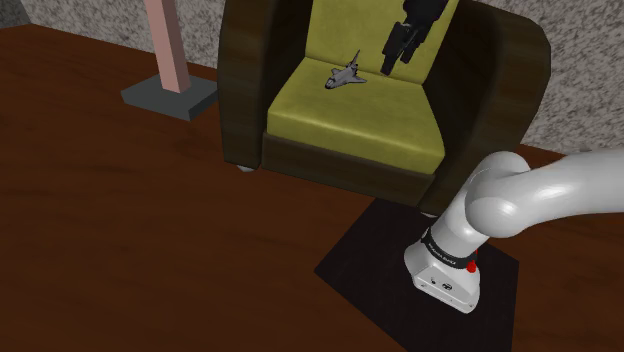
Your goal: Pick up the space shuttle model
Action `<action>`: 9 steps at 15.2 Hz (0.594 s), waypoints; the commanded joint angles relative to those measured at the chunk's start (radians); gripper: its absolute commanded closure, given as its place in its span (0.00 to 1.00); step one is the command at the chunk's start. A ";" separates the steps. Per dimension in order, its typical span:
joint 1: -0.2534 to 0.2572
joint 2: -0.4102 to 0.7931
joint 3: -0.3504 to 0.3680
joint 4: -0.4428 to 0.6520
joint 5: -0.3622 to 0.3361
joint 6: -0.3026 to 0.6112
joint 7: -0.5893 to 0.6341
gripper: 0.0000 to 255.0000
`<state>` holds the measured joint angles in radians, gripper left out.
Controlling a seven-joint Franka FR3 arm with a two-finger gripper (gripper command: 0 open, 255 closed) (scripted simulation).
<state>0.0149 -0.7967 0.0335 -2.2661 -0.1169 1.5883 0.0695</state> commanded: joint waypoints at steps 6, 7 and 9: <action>-0.076 0.187 0.022 0.078 0.012 0.099 0.183 0.00; -0.090 0.224 0.025 0.098 0.013 0.115 0.219 0.00; -0.118 0.298 0.029 0.139 0.014 0.143 0.289 0.00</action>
<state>-0.0881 -0.5493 0.0586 -2.1547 -0.1036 1.7114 0.3179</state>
